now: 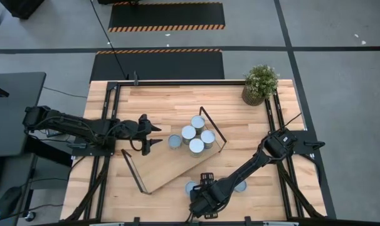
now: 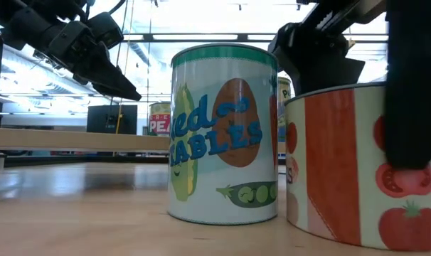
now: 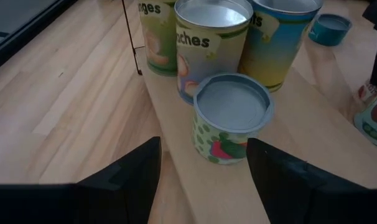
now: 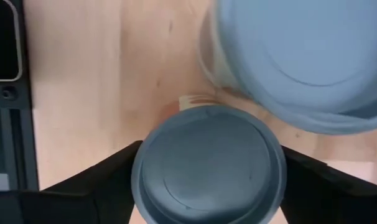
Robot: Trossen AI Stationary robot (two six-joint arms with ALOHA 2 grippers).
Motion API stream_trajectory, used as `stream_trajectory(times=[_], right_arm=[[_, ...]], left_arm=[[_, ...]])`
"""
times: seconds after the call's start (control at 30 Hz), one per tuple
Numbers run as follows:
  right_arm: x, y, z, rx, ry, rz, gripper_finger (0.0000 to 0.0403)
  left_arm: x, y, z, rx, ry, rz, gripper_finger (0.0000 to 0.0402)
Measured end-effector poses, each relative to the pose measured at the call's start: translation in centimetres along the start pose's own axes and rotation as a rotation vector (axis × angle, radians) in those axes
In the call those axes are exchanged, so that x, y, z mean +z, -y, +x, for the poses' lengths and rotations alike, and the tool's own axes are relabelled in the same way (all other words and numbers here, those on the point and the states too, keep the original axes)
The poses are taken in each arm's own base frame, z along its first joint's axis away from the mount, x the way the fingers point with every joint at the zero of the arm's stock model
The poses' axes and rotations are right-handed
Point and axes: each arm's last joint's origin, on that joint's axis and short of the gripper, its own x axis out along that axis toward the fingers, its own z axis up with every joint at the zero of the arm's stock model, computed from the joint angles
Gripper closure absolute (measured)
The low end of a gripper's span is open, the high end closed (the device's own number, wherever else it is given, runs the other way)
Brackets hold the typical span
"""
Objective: Pick and place cans onto a shelf
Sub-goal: Put the middle small can on the shelf
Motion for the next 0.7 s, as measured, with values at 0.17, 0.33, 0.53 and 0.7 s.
stream_trajectory(times=[0.17,0.33,0.53,0.7], right_arm=[[-0.3,0.7,-0.4,-0.029,-0.066,0.005,0.0104],[-0.6,2.4,-3.4,-0.175,-0.182,-0.001,0.0099],[1.2,3.7,-7.0,-0.307,-0.023,-0.015,0.0094],[2.6,4.1,-9.0,-0.367,0.118,-0.067,0.0094]], left_arm=[[0.0,0.0,0.0,0.0,0.001,0.0,0.0159],[0.0,0.0,0.0,0.0,0.004,-0.001,0.0159],[0.0,0.0,0.0,-0.001,0.005,-0.001,0.0159],[0.0,0.0,0.0,0.0,0.005,-0.001,0.0159]])
